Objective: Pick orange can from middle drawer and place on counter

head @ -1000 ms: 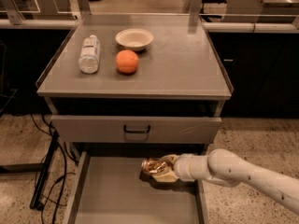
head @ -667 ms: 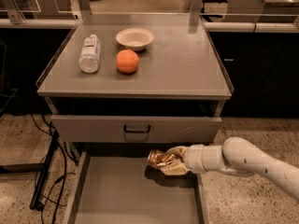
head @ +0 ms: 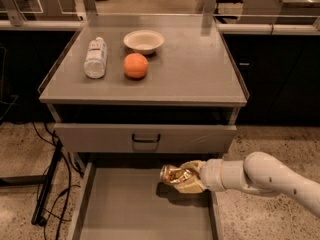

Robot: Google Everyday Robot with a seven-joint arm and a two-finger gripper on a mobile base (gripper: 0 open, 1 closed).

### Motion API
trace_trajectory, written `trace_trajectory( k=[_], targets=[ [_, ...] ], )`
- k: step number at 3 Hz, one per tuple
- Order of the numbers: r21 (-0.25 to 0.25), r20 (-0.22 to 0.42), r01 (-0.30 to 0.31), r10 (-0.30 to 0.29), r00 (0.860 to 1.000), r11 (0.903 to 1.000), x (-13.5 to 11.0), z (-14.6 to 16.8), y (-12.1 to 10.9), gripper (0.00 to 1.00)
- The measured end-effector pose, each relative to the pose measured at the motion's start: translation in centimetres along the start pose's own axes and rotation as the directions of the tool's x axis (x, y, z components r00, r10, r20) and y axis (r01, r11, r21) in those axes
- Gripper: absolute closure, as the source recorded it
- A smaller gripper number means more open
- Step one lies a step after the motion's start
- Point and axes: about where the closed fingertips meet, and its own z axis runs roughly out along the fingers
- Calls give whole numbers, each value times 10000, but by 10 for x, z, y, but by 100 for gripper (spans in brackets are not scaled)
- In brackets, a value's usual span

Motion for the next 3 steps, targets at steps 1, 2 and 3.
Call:
trace_trajectory(
  k=[1, 2, 3],
  targets=[
    [288, 319, 879, -888, 9955, 9957, -48, -51, 2, 100],
    [408, 551, 1805, -1826, 9817, 9827, -90, -97, 15, 100],
    [797, 782, 2715, -2775, 9575, 9591, -143, -147, 17, 100]
  ],
)
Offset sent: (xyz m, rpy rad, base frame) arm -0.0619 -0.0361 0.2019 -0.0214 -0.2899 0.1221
